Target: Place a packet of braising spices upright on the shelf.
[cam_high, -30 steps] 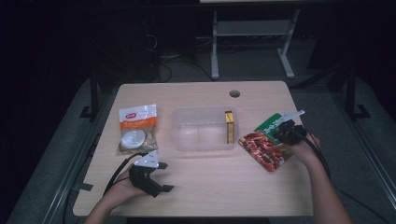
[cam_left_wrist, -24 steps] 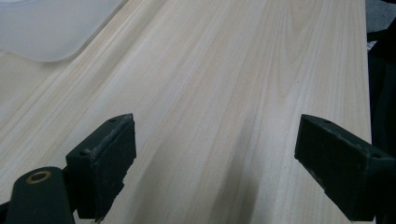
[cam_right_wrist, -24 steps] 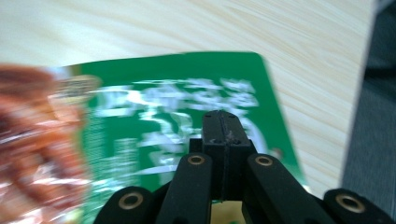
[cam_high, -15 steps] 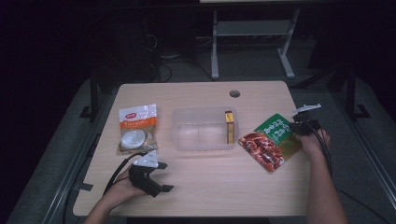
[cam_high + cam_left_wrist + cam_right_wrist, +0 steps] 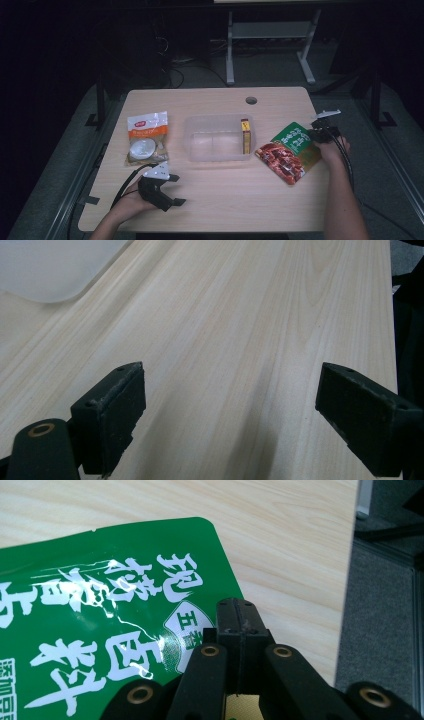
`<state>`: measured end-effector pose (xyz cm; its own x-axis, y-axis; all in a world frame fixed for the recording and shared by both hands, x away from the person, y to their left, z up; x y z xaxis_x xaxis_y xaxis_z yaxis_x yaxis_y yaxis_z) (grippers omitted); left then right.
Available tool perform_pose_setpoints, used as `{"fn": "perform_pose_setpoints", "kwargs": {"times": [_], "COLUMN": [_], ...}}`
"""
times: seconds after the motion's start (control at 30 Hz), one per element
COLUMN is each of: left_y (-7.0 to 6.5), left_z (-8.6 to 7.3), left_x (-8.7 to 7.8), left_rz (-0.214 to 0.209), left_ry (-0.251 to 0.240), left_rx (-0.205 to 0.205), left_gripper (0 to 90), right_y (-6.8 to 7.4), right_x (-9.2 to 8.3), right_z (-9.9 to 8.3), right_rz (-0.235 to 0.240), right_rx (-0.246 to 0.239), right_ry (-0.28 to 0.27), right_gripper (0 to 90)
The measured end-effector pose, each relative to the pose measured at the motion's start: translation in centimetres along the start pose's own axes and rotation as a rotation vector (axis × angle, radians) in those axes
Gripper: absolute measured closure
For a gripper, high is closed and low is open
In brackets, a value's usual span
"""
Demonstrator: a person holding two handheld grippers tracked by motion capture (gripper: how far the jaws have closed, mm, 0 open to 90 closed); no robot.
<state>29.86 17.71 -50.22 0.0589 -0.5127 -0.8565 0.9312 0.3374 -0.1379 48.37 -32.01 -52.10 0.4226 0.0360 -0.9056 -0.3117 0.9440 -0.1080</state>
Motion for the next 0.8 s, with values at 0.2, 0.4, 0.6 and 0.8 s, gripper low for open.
{"fn": "perform_pose_setpoints", "kwargs": {"times": [0.2, 0.4, 0.6, 0.8], "left_y": [-0.2, -0.3, -0.4, -0.3], "left_z": [0.1, 0.2, 0.3, 0.4], "left_x": [0.0, 0.0, -0.1, 0.0], "left_rz": [-0.002, -0.002, 0.001, 0.002], "left_ry": [-0.004, -0.005, -0.014, -0.016], "left_rx": [0.002, 0.005, 0.008, 0.005], "left_gripper": [12.1, 12.1, 12.1, 12.1], "right_y": [1.3, 3.0, 4.8, 6.5], "right_x": [-0.1, -0.6, -1.4, -2.3], "right_z": [0.2, -0.2, -1.1, -2.5], "right_rz": [0.003, 0.008, 0.050, 0.098], "right_rx": [-0.081, -0.157, -0.223, -0.275], "right_ry": [0.010, 0.031, 0.047, 0.052], "right_gripper": [90.0, 90.0, 90.0, 90.0]}}
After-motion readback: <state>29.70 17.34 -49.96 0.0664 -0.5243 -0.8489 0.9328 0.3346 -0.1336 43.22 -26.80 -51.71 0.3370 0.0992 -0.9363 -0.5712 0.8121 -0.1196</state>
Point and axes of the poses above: each handheld gripper's, and its own axes: x roughly forward along the jaws, z roughly out of its top, y roughly to its left, the point moved 7 cm from there along x, roughly forward along the jaws, and after that the axes turned 15 degrees about y, right-handed, at the moved point
